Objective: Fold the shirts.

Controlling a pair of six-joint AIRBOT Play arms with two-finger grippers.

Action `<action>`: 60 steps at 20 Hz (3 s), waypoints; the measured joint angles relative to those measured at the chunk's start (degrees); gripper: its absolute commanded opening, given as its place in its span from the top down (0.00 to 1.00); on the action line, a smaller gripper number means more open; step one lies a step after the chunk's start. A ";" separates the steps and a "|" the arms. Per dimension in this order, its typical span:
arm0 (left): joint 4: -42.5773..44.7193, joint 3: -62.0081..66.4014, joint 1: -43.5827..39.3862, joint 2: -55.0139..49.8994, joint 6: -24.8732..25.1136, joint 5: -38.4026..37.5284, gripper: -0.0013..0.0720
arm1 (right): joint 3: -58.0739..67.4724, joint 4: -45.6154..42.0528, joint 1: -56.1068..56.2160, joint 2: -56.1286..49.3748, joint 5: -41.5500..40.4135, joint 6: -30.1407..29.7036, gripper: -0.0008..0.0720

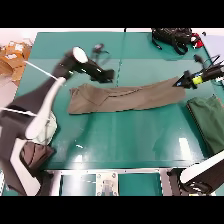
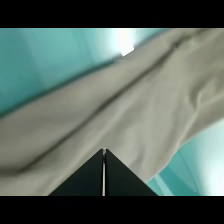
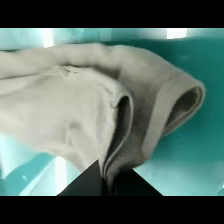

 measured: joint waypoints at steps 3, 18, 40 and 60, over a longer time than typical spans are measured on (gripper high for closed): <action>-2.45 0.00 -6.56 -4.17 0.02 6.49 0.95 | 0.13 2.99 1.99 7.89 2.29 0.87 0.97; -1.84 7.96 -8.07 -6.64 -0.94 -2.40 0.95 | -2.29 7.43 8.74 20.59 4.04 4.42 0.97; 24.00 11.28 17.11 18.16 5.16 -26.29 0.95 | -8.96 8.09 62.77 -0.07 -52.46 19.08 0.24; 24.41 11.28 17.27 18.16 5.99 -26.75 0.95 | -27.41 7.91 27.56 2.01 -27.32 9.46 0.25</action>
